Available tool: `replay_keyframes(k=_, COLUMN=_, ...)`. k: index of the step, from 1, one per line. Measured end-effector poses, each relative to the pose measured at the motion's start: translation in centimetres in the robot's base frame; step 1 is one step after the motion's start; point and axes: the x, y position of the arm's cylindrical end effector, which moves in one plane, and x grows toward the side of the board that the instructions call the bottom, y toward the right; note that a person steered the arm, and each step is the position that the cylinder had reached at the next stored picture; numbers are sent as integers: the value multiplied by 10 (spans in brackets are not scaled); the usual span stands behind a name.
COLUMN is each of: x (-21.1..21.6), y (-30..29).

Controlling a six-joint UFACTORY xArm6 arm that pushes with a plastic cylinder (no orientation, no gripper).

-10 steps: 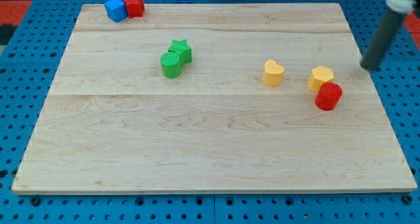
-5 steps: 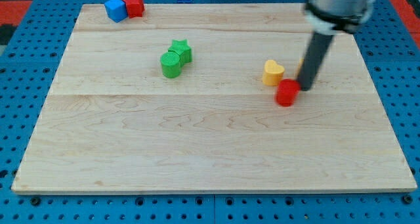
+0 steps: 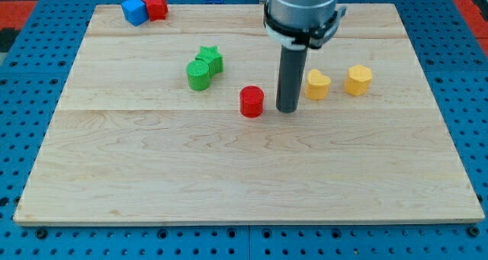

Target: Move the red circle to the bottom of the blue cube

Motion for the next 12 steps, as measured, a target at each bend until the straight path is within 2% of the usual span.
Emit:
replay_keyframes(k=1, x=15, y=-87)
replay_keyframes(k=2, x=38, y=-124)
replay_keyframes(k=4, x=-29, y=-250)
replay_keyframes(k=6, x=-10, y=-220)
replay_keyframes(k=7, x=-53, y=-209)
replay_keyframes(k=9, x=-140, y=-233)
replay_keyframes(k=11, x=-137, y=-215)
replay_keyframes(k=12, x=-119, y=-212)
